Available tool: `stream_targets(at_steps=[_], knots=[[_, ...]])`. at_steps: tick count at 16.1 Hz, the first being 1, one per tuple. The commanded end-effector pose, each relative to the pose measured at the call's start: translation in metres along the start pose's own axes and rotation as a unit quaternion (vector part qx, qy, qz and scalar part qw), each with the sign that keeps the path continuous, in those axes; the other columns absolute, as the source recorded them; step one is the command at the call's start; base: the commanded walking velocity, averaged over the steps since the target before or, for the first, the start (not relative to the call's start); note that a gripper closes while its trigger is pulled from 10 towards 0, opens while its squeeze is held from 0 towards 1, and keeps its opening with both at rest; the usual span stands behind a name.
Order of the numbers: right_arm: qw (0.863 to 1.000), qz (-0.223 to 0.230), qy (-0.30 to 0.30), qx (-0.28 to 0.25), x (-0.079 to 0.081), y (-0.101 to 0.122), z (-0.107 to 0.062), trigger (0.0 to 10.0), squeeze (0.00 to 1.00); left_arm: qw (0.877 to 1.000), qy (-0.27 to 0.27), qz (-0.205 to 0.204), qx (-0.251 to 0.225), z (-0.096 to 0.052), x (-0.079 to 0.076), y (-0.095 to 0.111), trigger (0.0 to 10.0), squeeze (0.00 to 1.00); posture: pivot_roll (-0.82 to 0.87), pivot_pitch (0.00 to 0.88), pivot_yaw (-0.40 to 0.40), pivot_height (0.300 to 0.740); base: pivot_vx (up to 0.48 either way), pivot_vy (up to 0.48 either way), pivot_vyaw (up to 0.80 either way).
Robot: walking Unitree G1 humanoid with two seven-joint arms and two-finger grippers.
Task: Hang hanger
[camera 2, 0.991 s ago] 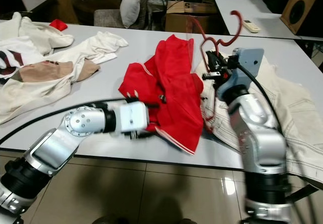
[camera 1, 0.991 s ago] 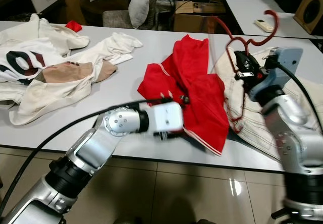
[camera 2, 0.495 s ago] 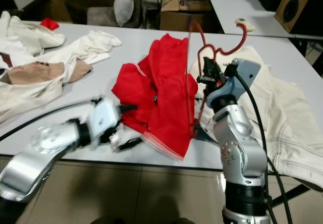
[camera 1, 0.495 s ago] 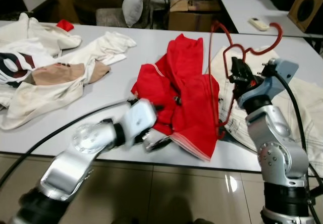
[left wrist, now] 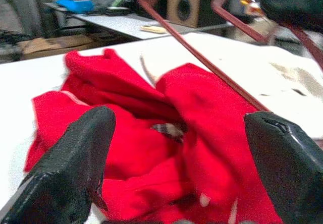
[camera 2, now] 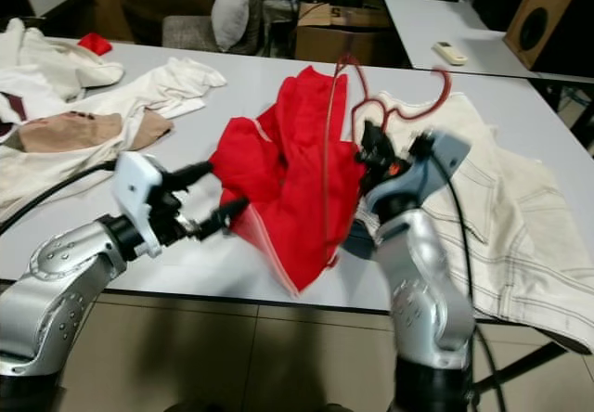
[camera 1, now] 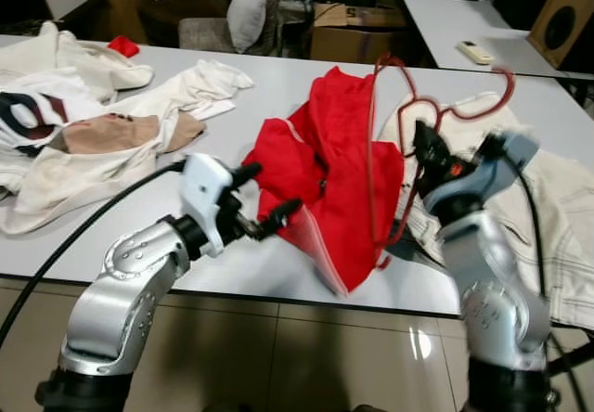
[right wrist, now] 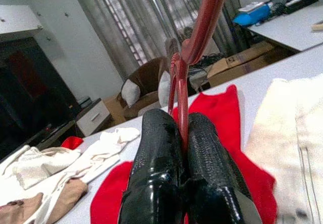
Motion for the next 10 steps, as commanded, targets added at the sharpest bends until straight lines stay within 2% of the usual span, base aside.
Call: stream_targets(at_steps=[1, 2, 3, 6, 10], knots=[[1.0, -0.003, -0.001, 0.003, 0.005, -0.003, -0.003, 10.0, 0.0, 1.0, 0.01, -0.002, -0.007, -0.002, 0.001, 0.003, 10.0, 0.97, -0.07, 0.0, -0.033, 0.74, 0.0, 0.0, 0.0], [1.0, -0.002, -0.002, 0.008, 0.006, -0.006, -0.005, 10.0, 0.0, 1.0, 0.01, 0.0, -0.006, -0.002, 0.0, 0.003, 10.0, 0.97, -0.07, 0.0, -0.033, 0.74, 0.0, 0.0, 0.0], [0.999, 0.003, -0.005, 0.034, 0.014, -0.023, -0.014, 10.0, 0.0, 1.0, 0.022, -0.01, -0.01, -0.003, 0.0, -0.001, 10.0, 0.95, -0.07, 0.0, -0.037, 0.74, 0.0, 0.0, 0.0], [0.998, -0.023, -0.017, 0.05, 0.012, -0.028, -0.018, 10.0, 0.0, 1.0, 0.03, 0.001, -0.003, -0.002, -0.002, -0.003, 10.0, 0.95, -0.07, 0.0, -0.047, 0.74, 0.0, 0.0, 0.0], [0.998, -0.023, -0.015, 0.049, 0.013, -0.028, -0.022, 10.0, 0.0, 0.999, 0.031, 0.005, -0.005, -0.004, -0.001, 0.0, 10.0, 0.95, -0.07, 0.0, -0.057, 0.74, 0.0, 0.0, 0.0]])
Point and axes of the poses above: a point about 5 cm out from each wrist's last joint towards the gripper, its own z axis pointing out of the wrist towards the gripper, its own y axis along the axis of the wrist's last joint, x = y × z, the point moved 5 cm from there along z, pointing out of the wrist towards the gripper, and after that the axes turned 7 degrees about -z, right-handed, at the moved point
